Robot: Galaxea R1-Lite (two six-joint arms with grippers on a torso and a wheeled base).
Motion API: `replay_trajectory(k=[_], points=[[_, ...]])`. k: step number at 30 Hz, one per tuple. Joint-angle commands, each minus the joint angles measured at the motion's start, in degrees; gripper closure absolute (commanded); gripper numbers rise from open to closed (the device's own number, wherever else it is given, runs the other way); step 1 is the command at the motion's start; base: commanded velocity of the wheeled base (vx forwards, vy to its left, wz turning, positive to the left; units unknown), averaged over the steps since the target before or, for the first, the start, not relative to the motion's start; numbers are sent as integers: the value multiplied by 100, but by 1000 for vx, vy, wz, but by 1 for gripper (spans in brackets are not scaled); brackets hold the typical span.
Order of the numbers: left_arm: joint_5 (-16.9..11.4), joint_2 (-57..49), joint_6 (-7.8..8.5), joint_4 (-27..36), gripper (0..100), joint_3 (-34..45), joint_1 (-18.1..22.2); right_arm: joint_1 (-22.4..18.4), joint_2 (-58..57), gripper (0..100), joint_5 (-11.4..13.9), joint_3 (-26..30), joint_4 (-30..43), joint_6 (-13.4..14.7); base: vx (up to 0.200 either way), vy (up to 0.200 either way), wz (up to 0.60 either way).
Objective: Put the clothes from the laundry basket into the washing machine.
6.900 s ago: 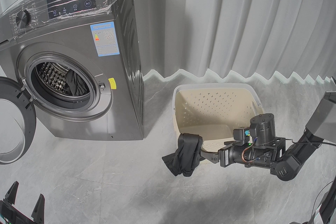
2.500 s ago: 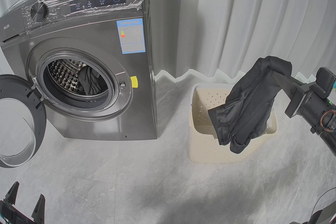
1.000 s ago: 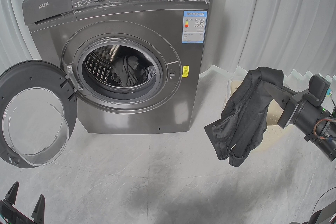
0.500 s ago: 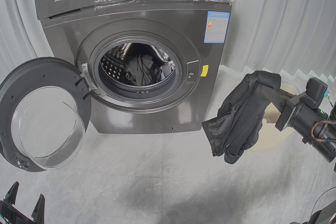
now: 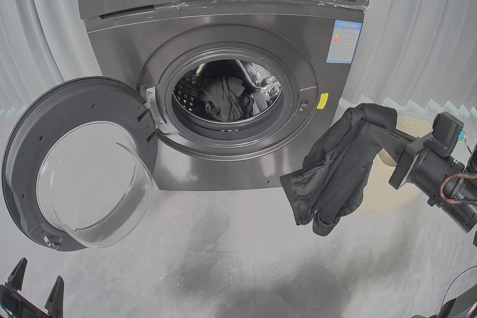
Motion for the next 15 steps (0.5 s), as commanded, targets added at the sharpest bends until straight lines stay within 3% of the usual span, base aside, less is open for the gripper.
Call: replay_trajectory(k=[1,8,15], points=[[1,-93,-6,4,0,84,0,3,7,100,1,1,-2,-2,0,0,0],[1,-93,-6,4,0,84,0,3,7,100,1,1,-2,-2,0,0,0],[1,-93,2,4,0,84,0,3,7,100,1,1,-2,-2,171,0,0]])
